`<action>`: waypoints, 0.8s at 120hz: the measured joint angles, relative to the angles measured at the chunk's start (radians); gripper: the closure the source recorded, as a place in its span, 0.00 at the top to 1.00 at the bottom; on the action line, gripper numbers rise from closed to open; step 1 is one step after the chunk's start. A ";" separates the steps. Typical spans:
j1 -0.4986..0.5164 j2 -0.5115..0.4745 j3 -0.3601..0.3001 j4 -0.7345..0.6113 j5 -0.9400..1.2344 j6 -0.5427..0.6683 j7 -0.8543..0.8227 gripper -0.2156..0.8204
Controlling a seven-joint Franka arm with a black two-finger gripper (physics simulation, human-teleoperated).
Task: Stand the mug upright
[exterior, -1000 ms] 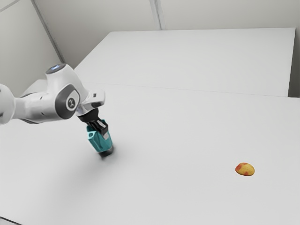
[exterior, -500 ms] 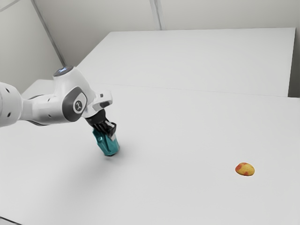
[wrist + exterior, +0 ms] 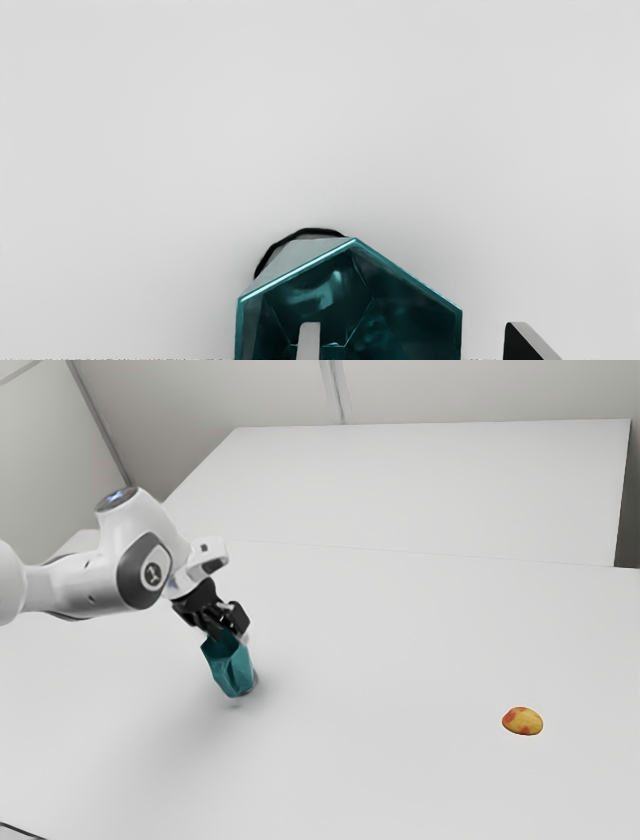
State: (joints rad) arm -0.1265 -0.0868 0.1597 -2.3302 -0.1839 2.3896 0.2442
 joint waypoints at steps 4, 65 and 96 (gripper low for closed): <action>0.000 -0.007 0.000 0.000 0.000 -0.002 -0.003 0.57; -0.083 0.137 0.032 0.589 0.136 -0.433 -0.029 0.77; 0.079 0.104 -0.105 0.723 0.182 -0.677 -0.010 0.78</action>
State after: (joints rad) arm -0.0473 0.0167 0.0546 -1.6076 -0.0022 1.7130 0.2339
